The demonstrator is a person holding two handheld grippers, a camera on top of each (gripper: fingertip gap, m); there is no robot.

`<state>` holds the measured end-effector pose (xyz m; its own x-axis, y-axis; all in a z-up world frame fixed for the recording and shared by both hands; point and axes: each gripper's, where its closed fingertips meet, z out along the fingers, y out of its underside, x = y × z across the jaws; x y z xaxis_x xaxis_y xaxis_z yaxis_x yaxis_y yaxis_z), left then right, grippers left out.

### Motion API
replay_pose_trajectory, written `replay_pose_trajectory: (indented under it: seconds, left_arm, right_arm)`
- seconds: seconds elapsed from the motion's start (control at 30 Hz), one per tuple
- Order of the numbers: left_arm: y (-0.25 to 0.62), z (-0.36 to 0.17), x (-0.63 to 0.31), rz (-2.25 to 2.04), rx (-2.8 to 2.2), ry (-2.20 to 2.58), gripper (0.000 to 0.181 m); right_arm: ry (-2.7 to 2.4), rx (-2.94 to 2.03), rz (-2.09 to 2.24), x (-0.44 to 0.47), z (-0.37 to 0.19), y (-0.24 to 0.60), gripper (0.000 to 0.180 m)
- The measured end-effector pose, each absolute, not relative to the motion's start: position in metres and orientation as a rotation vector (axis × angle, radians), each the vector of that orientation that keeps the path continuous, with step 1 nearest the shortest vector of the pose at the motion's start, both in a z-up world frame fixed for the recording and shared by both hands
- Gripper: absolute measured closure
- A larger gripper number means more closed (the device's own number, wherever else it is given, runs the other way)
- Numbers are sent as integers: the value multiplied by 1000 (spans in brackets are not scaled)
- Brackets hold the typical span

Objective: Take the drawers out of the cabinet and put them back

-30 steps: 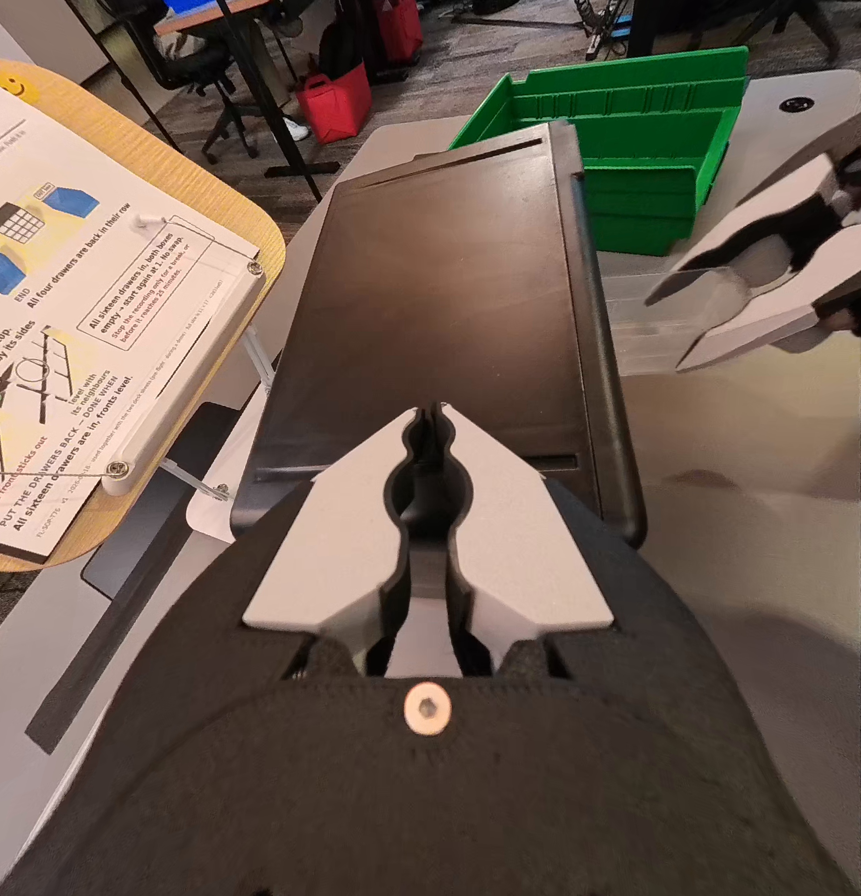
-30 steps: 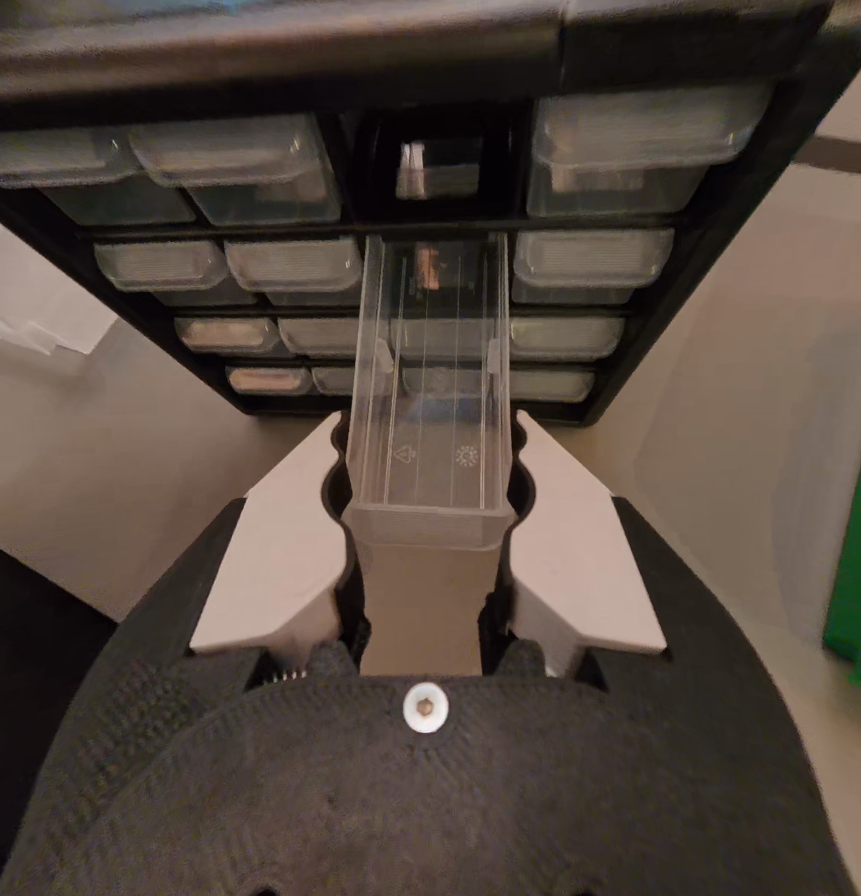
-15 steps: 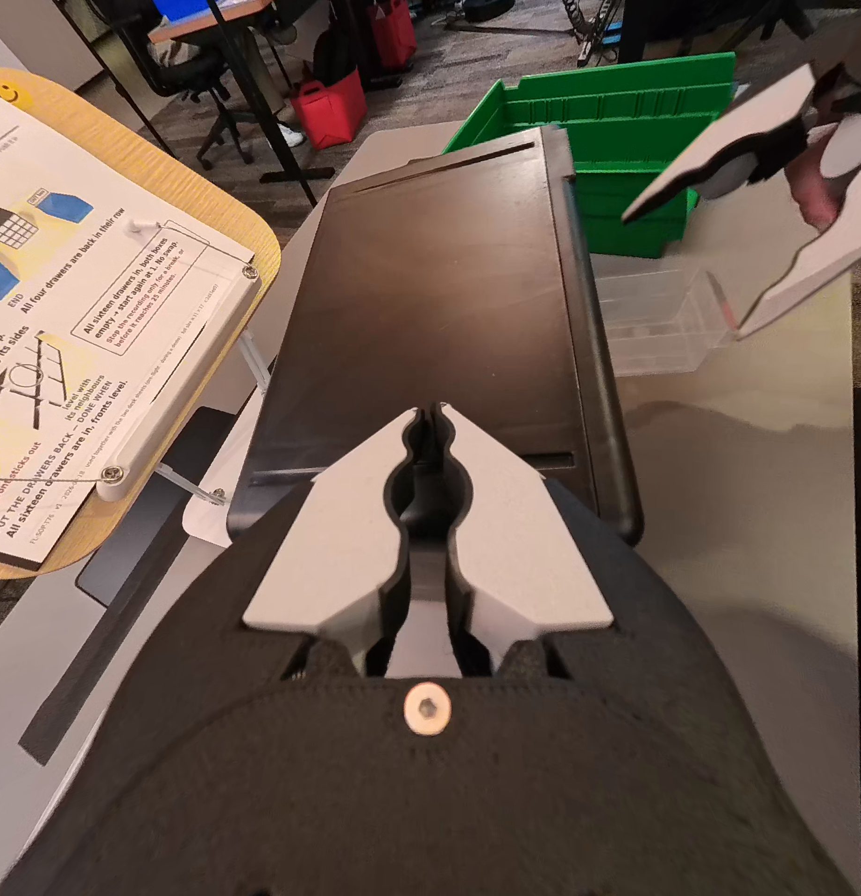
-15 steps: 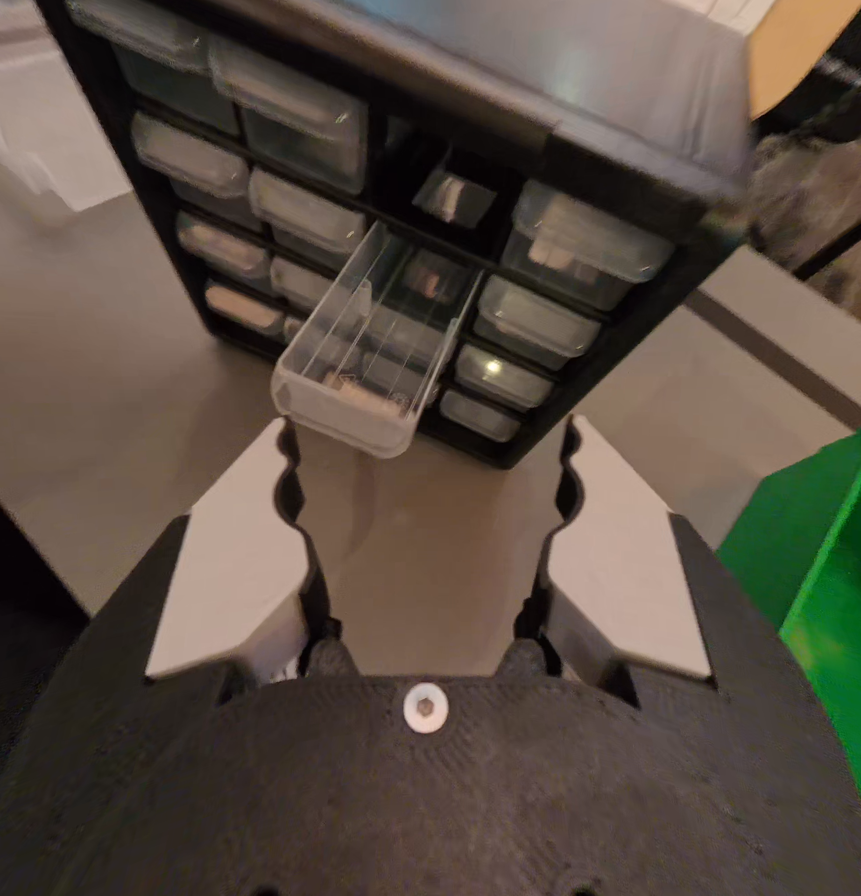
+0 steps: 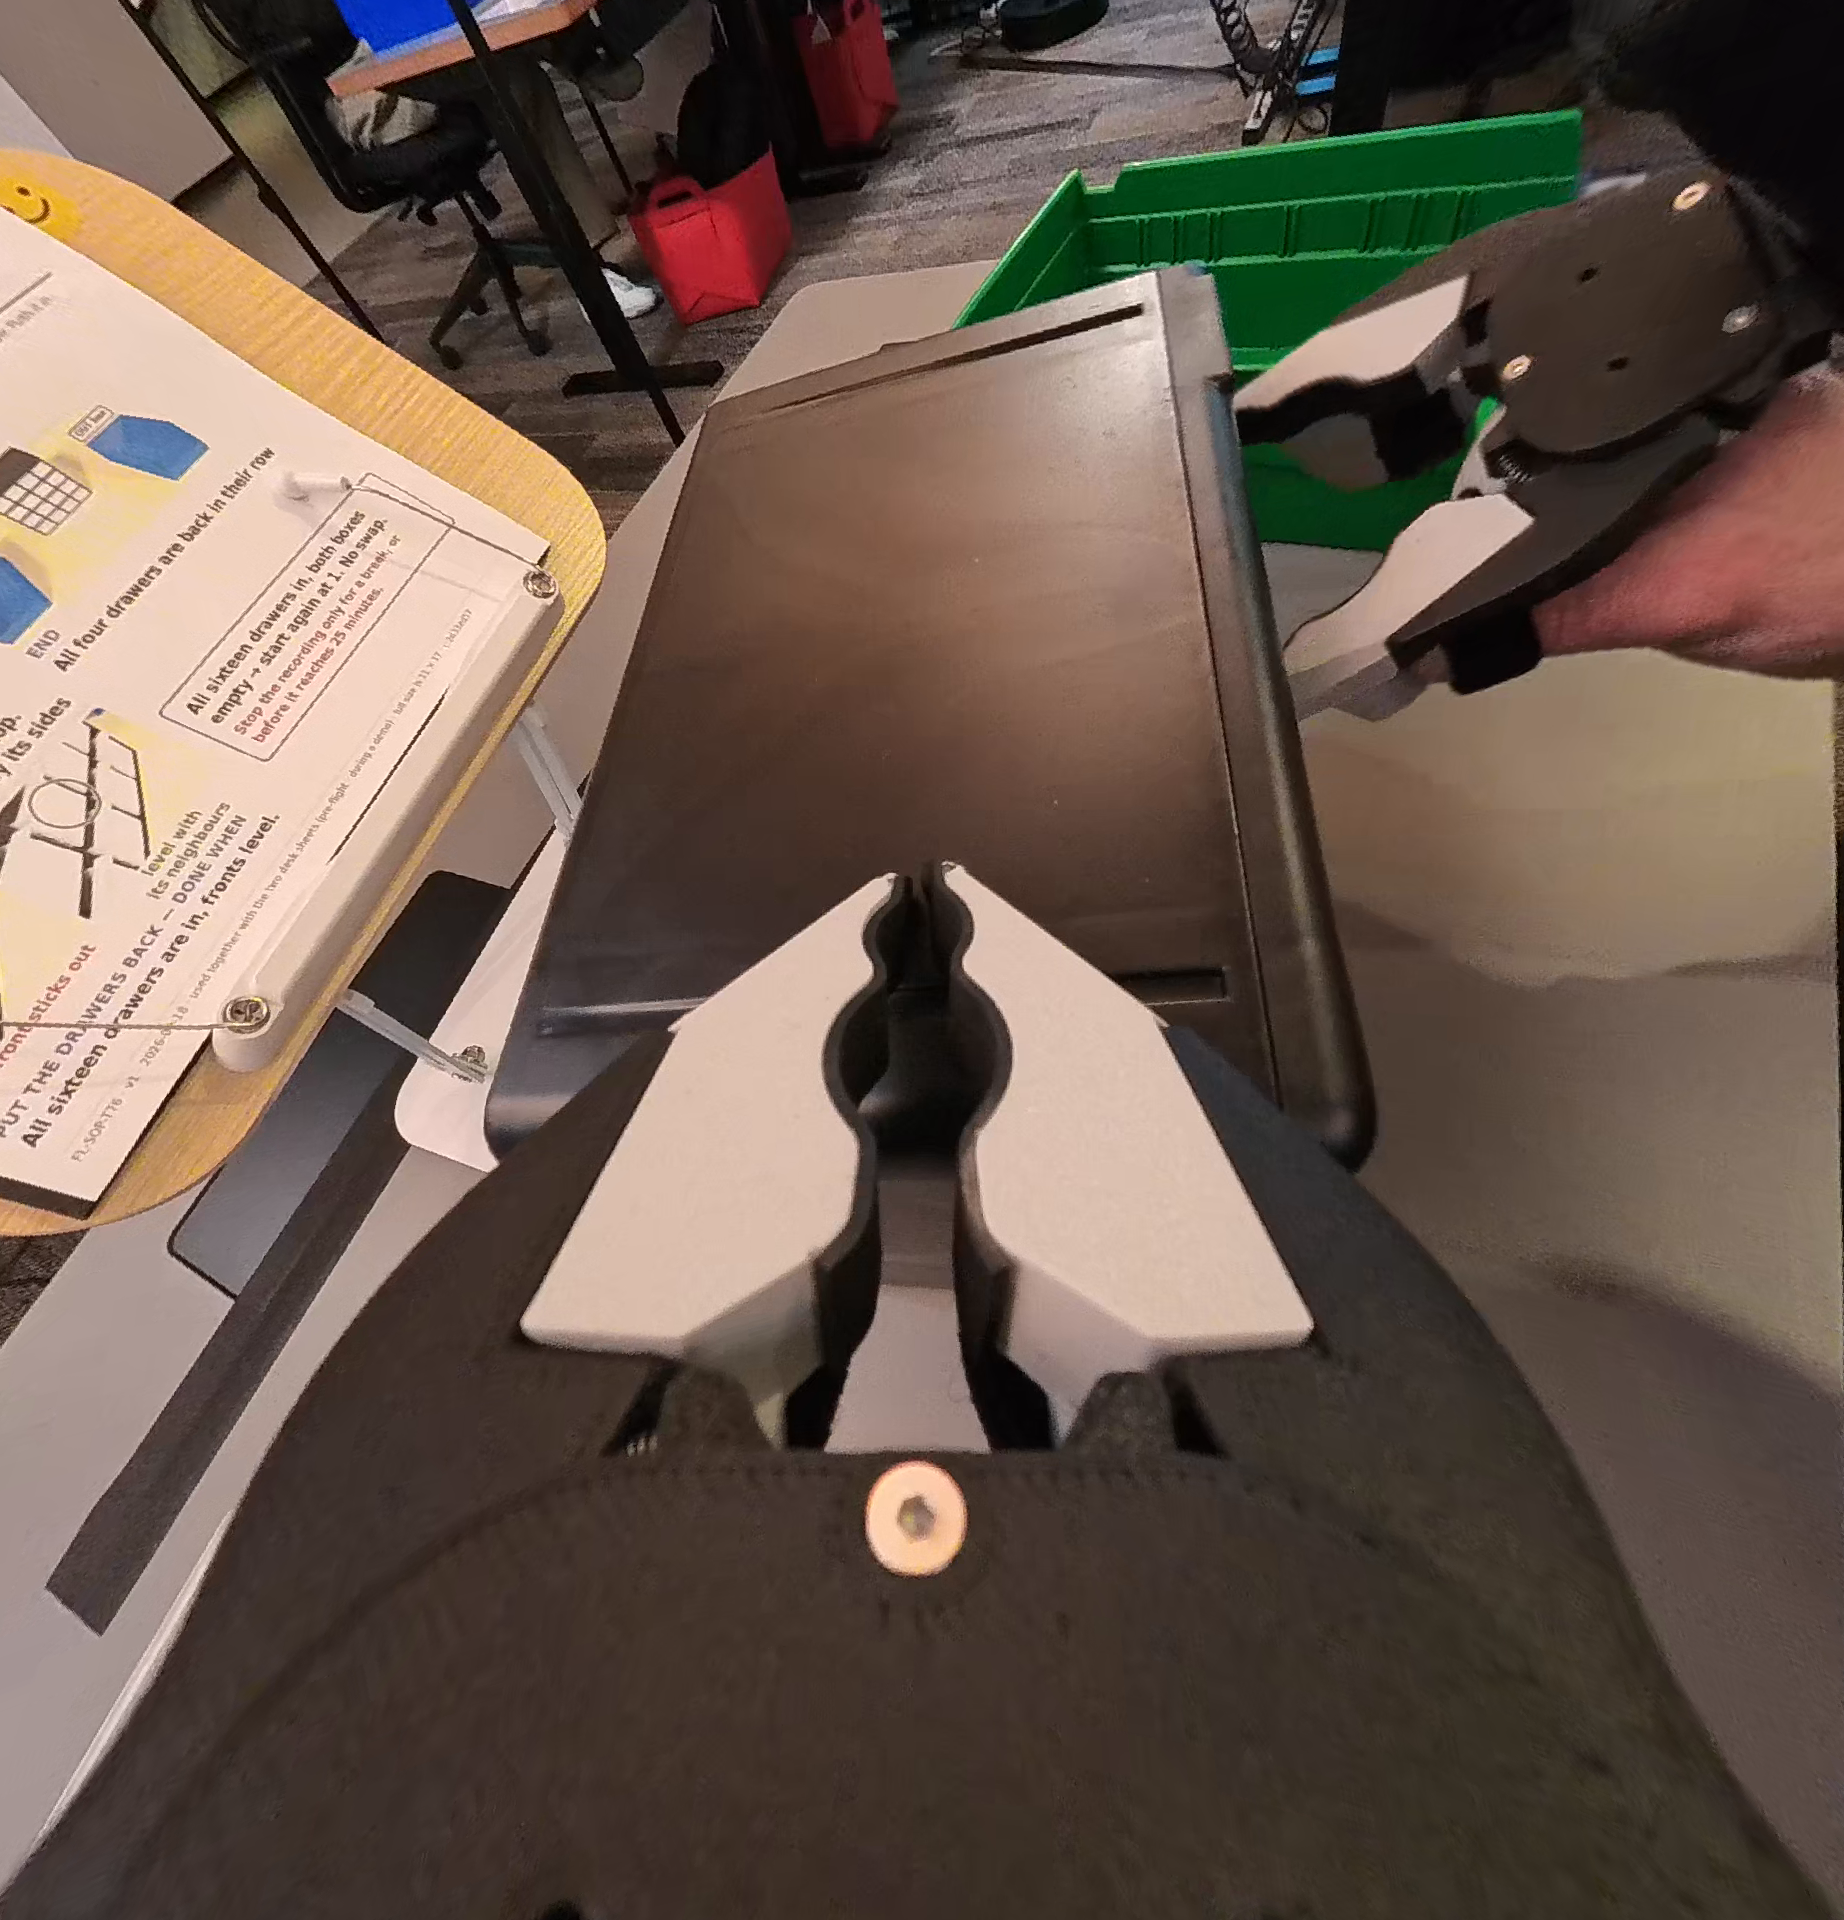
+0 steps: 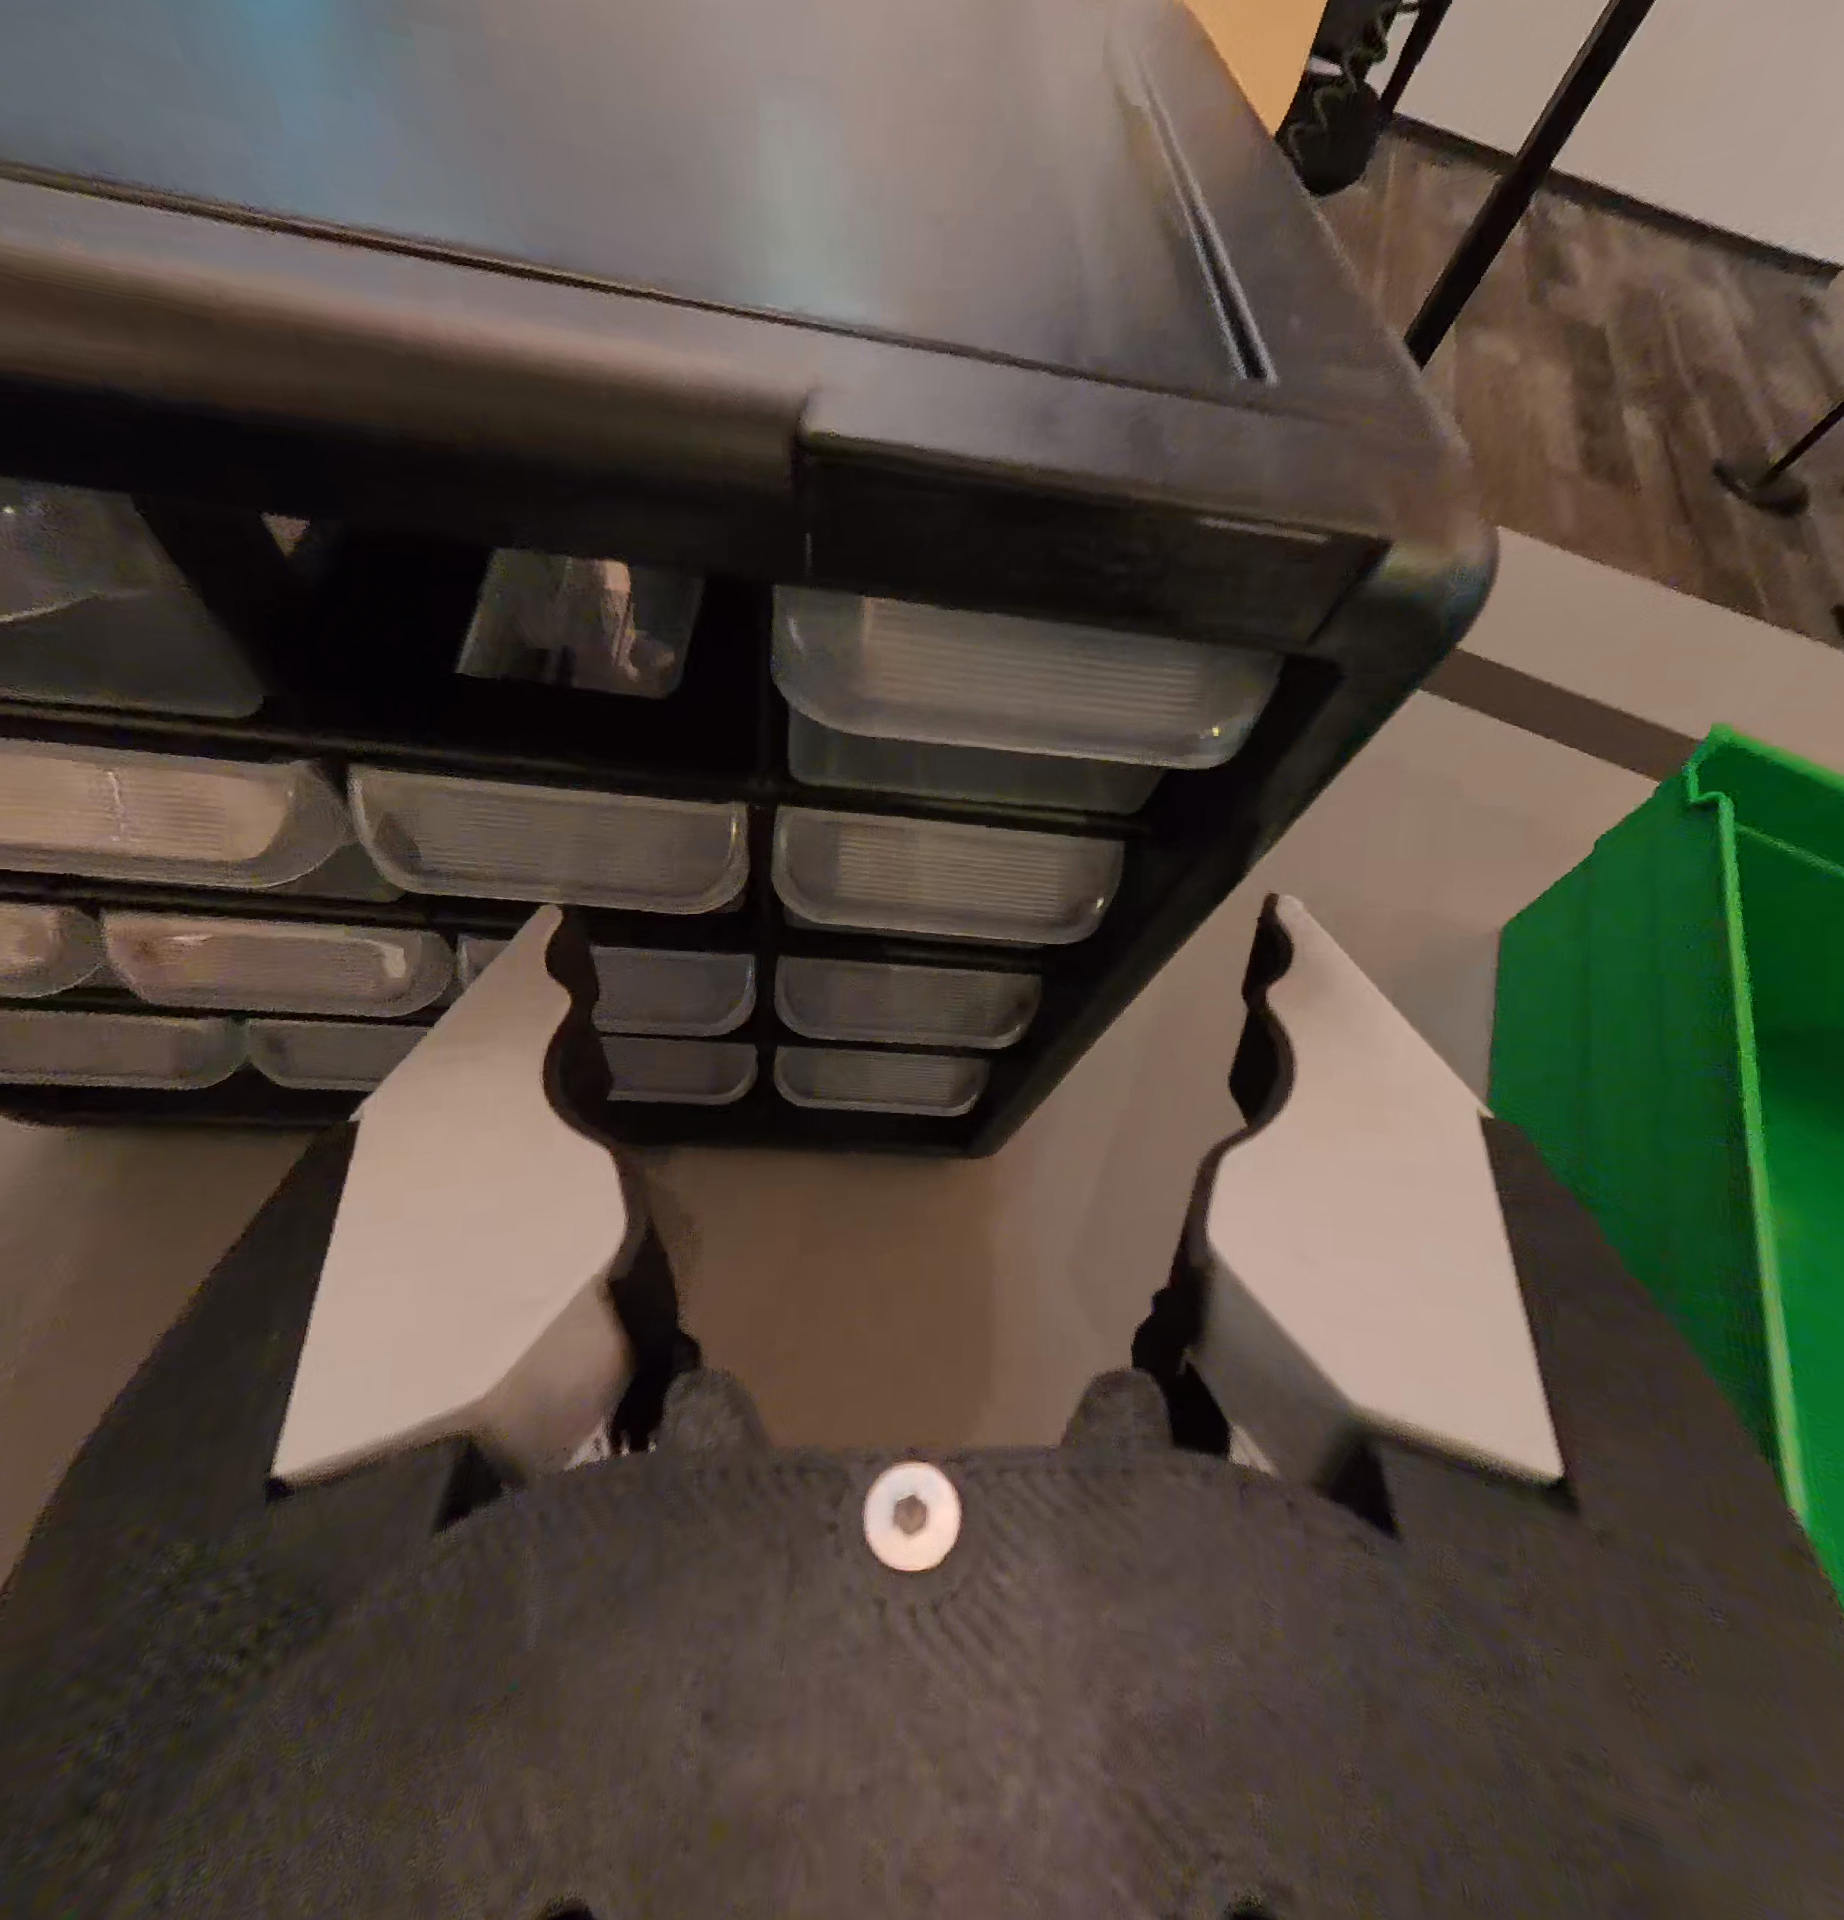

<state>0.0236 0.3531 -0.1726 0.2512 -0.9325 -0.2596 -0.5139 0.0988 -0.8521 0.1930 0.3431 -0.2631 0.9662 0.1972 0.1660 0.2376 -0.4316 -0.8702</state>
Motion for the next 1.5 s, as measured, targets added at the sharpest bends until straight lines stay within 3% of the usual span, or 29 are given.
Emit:
replay_pose_trajectory:
  seconds: [0.1, 0.3, 0.5, 0.6, 0.87, 1.0, 1.07, 1.2, 1.5]
  left_arm:
    - [353, -173, 24, -540, -1549, 1395, 179]
    - [380, -164, -24, -337, -1578, 1392, 155]
    - [456, -197, -184, 233, -1862, 1267, 140]
    - [476, -241, -238, 273, -2037, 1246, 137]
    - [521, -352, -270, 399, -2224, 1414, 136]
    - [523, -386, -271, 365, -2326, 1457, 158]
    - [522, -389, -265, 313, -2327, 1436, 173]
    - [509, -379, -260, 326, -2304, 1469, 181]
    - [415, -283, -206, 200, -2066, 1500, 181]
  right_arm:
    - [-266, -2054, -5, 198, -270, 343, 54]
    - [-298, -2040, 44, 201, -270, 325, 59]
    - [-336, -2072, 89, 195, -280, 320, 63]
    - [-369, -2085, 100, 187, -288, 321, 65]
    - [-396, -2095, 107, 182, -296, 321, 67]
    - [-378, -2097, 115, 188, -296, 321, 67]
    - [-374, -2099, 122, 189, -297, 321, 68]
    - [-389, -2099, 133, 187, -297, 321, 69]
    - [-416, -2081, 208, 182, -282, 312, 80]
